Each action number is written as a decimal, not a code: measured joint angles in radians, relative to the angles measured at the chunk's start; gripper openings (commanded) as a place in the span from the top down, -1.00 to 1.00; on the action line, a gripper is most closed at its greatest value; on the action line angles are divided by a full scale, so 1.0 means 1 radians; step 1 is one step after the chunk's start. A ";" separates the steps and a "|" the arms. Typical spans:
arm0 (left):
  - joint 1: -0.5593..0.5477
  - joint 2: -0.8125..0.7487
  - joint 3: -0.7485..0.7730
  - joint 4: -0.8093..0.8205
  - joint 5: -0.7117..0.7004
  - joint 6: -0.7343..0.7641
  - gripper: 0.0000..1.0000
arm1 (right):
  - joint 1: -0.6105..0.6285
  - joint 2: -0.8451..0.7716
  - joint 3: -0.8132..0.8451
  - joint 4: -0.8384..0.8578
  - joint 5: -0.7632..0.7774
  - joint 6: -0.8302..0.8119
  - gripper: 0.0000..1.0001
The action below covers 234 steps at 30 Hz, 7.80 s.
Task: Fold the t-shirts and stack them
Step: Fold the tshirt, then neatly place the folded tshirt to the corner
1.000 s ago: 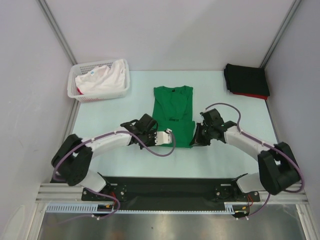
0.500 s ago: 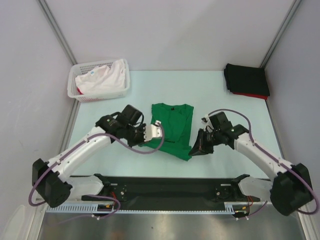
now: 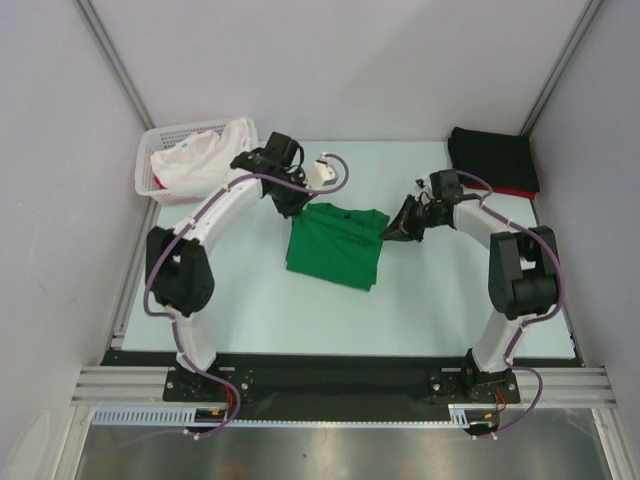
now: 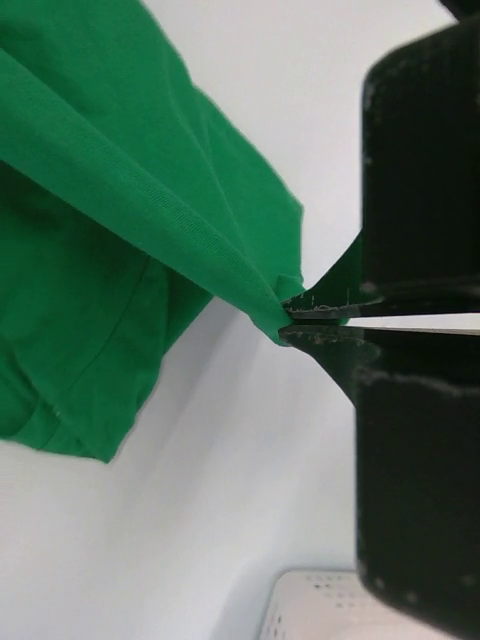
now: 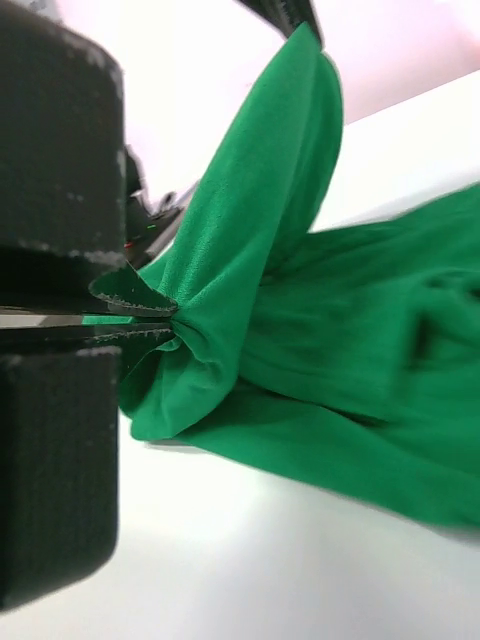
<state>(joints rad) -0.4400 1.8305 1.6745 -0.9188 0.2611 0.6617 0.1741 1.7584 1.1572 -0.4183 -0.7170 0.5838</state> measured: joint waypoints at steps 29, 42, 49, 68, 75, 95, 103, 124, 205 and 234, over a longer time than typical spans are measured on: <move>0.025 0.489 0.381 0.296 -0.259 -0.210 -0.35 | -0.122 0.282 0.213 0.237 0.225 0.122 -0.32; 0.113 0.042 -0.115 0.323 -0.148 -0.243 -0.40 | 0.078 -0.008 -0.120 0.272 0.396 0.089 -0.91; 0.179 -0.147 -0.282 0.333 -0.100 -0.243 -0.40 | 0.102 0.087 -0.118 0.370 0.378 0.145 -0.15; 0.241 -0.334 -0.407 0.331 -0.090 -0.233 -0.43 | -0.029 0.361 0.342 0.223 0.205 -0.077 1.00; 0.252 -0.379 -0.417 0.326 -0.155 -0.208 -0.43 | -0.074 0.561 0.951 -0.188 0.371 -0.463 1.00; 0.253 -0.300 -0.357 0.277 -0.241 -0.206 -0.42 | -0.118 0.665 1.352 -0.277 0.979 -1.020 1.00; 0.254 -0.279 -0.357 0.278 -0.251 -0.206 -0.42 | -0.117 0.660 1.355 -0.200 1.122 -1.216 1.00; 0.254 -0.262 -0.357 0.290 -0.251 -0.205 -0.42 | -0.133 0.570 1.347 -0.165 1.092 -1.349 1.00; 0.254 -0.368 -0.432 0.254 -0.281 -0.155 -0.47 | -0.351 0.368 0.640 0.080 0.477 -0.516 -1.00; 0.307 -0.664 -1.006 0.643 -0.146 -0.315 -0.75 | 0.021 -0.933 -0.769 0.488 0.735 -0.305 -0.99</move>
<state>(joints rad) -0.1329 1.1667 0.6689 -0.2760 0.1150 0.3462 0.1947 0.8257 0.3878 0.0692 0.0181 0.2787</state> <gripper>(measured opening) 0.871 0.995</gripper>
